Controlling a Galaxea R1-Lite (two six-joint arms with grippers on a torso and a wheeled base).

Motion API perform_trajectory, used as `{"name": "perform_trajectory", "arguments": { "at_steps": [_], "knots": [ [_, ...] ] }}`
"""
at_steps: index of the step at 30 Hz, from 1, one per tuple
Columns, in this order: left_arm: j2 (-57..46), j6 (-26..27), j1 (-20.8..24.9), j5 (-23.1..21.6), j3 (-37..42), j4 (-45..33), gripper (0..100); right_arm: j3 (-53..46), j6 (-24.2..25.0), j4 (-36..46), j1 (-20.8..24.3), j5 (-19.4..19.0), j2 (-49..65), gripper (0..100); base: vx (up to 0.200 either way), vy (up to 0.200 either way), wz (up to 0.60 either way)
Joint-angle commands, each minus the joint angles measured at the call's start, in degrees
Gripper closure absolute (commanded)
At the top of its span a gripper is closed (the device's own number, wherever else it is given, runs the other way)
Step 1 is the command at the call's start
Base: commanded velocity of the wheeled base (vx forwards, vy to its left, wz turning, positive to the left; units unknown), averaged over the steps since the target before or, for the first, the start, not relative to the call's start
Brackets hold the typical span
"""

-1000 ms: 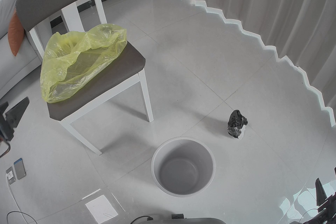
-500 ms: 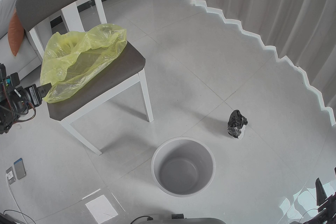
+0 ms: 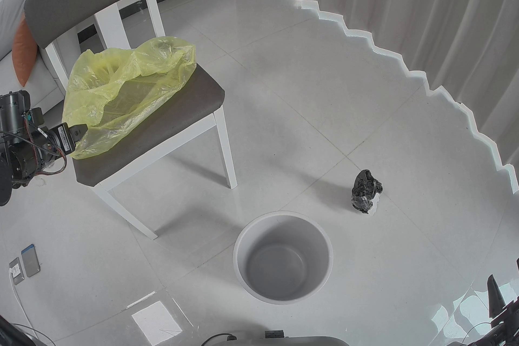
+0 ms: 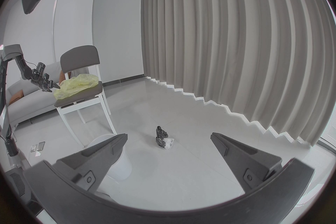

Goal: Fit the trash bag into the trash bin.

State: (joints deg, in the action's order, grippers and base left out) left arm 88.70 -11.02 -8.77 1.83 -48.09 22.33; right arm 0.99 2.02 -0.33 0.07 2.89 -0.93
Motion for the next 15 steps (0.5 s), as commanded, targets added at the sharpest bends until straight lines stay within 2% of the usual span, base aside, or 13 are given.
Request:
{"name": "perform_trajectory", "arguments": {
  "at_steps": [1,11,15],
  "knots": [
    [1.1,0.0,0.1,-0.2,0.1,0.1,0,-1.0,0.0,0.0,0.0,0.0,0.9,0,0.0,0.0,0.0],
    [9.5,-0.3,-0.3,-0.2,-5.3,0.8,0,-1.0,-1.1,0.0,0.0,-0.1,0.9,0,0.0,0.0,0.0],
    [11.2,-3.0,-0.3,-0.4,-7.4,0.8,0,-1.0,-1.8,-0.5,0.0,-2.9,0.9,0,0.0,0.0,0.0]
  ]
}}
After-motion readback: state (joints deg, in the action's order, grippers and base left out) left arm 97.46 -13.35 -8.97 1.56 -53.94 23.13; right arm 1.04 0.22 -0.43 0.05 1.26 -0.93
